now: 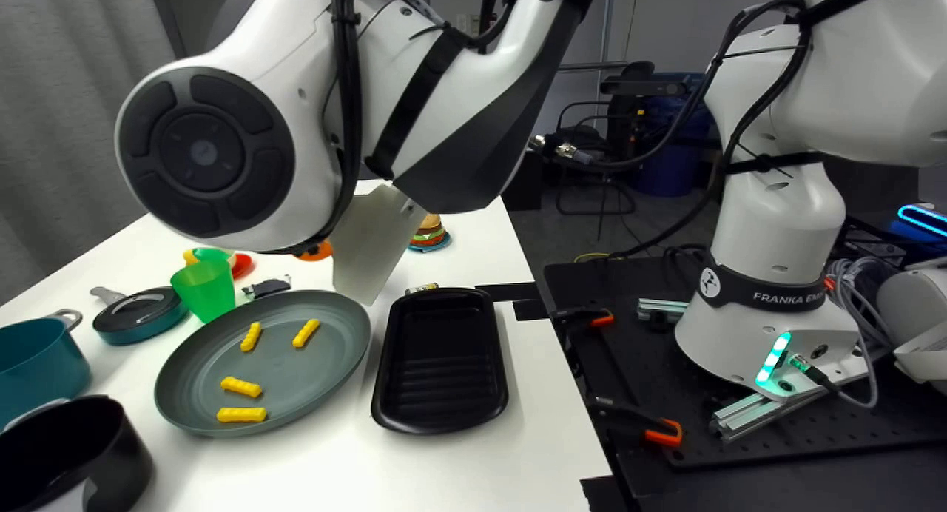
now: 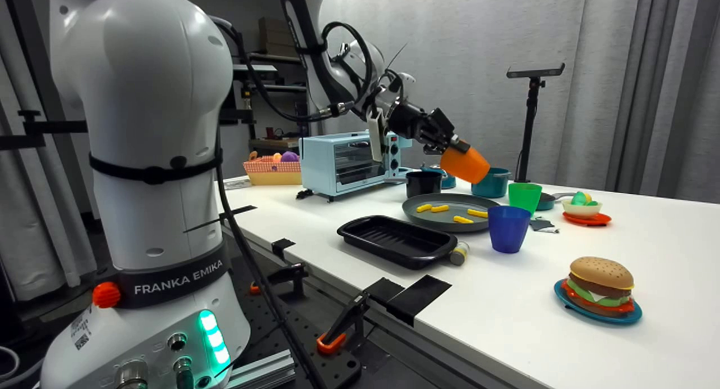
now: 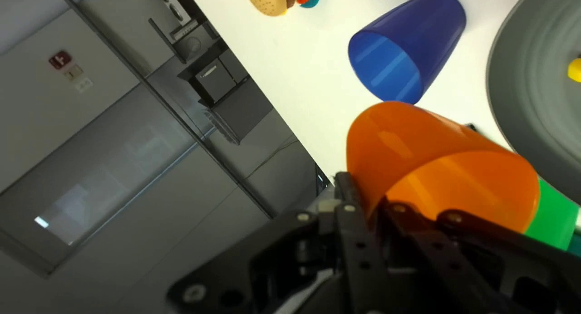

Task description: Move the objects from the orange cup to the gray plate

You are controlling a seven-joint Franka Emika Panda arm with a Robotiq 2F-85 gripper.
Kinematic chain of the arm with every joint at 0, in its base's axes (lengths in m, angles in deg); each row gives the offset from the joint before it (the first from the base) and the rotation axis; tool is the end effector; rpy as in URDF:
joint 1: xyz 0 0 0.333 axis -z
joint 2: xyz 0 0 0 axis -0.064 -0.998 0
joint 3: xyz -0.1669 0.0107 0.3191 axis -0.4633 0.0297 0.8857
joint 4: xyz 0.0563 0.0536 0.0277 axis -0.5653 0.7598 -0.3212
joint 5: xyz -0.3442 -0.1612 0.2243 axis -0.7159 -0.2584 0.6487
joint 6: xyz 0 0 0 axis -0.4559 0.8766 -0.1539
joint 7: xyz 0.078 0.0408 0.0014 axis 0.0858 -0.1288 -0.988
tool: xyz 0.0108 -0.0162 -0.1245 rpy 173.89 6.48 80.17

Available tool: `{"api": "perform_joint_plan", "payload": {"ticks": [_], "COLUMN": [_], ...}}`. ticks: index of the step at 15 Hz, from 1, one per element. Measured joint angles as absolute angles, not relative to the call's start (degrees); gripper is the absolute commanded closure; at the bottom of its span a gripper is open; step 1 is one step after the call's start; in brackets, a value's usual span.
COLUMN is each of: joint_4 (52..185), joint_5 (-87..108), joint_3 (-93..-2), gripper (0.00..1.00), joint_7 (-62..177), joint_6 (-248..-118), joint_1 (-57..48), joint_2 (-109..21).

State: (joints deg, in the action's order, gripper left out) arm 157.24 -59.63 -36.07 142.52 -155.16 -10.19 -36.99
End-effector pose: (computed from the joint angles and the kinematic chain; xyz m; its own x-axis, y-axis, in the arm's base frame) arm 0.5405 0.0441 0.2805 0.7941 -0.1141 0.5969 -0.5763 -0.4534 0.6800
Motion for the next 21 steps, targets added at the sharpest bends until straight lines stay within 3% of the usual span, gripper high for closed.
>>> {"api": "perform_joint_plan", "payload": {"ticks": [5, 11, 21], "joint_4": [154.7, 142.5, 137.5], "joint_5": [-57.7, -53.1, -31.2], "joint_3": [-37.8, -44.7, -46.2], "gripper": [0.98, 0.98, 0.98], "joint_7": [145.9, 132.8, 122.2], "joint_6": [-161.4, -172.3, -174.2], "joint_1": [-9.0, -2.0, -0.8], "joint_2": [-36.7, -33.8, -38.8]}}
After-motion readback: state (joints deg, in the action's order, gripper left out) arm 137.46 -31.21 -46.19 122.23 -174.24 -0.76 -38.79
